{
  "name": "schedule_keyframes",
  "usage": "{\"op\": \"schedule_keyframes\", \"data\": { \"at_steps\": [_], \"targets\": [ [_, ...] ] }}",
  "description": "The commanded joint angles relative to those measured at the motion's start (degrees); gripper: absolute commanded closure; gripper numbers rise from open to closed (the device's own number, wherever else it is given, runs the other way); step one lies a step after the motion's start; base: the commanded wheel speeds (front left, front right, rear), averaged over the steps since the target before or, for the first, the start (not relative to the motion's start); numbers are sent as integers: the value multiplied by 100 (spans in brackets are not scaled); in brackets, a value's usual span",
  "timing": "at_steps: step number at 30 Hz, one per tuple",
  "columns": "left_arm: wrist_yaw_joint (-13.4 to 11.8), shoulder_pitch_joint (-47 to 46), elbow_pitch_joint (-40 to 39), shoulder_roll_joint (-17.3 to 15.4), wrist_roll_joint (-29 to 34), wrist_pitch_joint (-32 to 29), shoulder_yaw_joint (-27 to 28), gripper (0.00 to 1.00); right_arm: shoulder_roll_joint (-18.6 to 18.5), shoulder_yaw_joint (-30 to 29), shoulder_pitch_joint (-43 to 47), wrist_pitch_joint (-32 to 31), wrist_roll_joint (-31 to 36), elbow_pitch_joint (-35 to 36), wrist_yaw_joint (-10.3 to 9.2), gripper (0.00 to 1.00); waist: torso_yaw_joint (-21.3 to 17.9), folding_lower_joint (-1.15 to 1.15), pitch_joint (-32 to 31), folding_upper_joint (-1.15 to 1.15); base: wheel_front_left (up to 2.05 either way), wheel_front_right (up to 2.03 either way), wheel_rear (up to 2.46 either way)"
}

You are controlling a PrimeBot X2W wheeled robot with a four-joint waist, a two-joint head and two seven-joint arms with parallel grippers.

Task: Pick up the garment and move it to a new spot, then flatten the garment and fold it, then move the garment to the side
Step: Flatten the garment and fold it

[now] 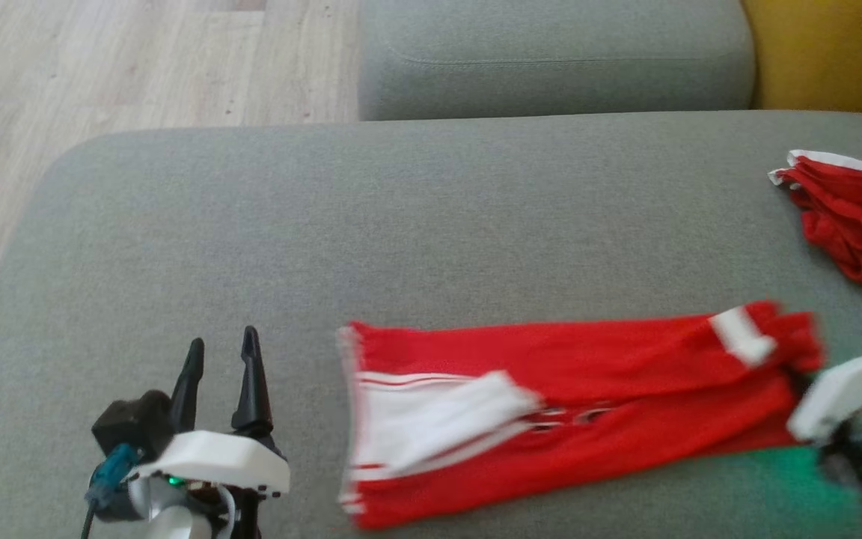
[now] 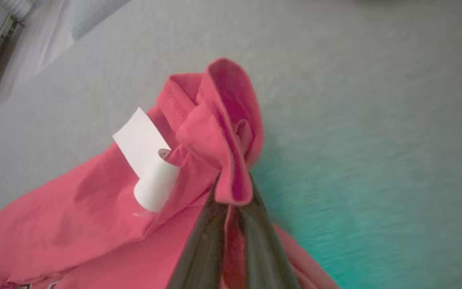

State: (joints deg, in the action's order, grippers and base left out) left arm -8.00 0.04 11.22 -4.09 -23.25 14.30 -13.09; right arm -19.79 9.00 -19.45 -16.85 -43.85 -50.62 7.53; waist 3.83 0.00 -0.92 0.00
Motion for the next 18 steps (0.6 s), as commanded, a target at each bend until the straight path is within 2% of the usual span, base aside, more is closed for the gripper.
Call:
{"op": "schedule_keyframes", "data": {
  "at_steps": [1, 5, 9, 15, 18],
  "targets": [
    [21, -194, -172, 14, 61, 70, 236, 0, -438, -19, -300, 126, 31, 180, -4, 100, -31, 0, -5, 0, 0, 0, 0],
    [39, -184, -144, 32, 77, 70, 257, 0, -769, -119, -363, 182, 97, 262, -4, 100, -84, 0, -25, 0, 0, 0, 0],
    [68, -166, -100, 48, 83, 70, 254, 0, -757, -49, -276, 164, 118, 713, -4, 100, -72, 0, -83, 0, 0, 0, 0],
    [82, -131, -76, 64, 65, 70, 353, 0, -395, 60, 211, -137, -257, 2278, -4, 100, 28, 0, -159, 0, 0, 0, 0],
    [108, -116, -69, 71, 85, 70, 410, 0, -67, 99, 486, -392, -445, 3018, -4, 100, 130, 0, -173, 0, 0, 0, 0]
  ]
}}
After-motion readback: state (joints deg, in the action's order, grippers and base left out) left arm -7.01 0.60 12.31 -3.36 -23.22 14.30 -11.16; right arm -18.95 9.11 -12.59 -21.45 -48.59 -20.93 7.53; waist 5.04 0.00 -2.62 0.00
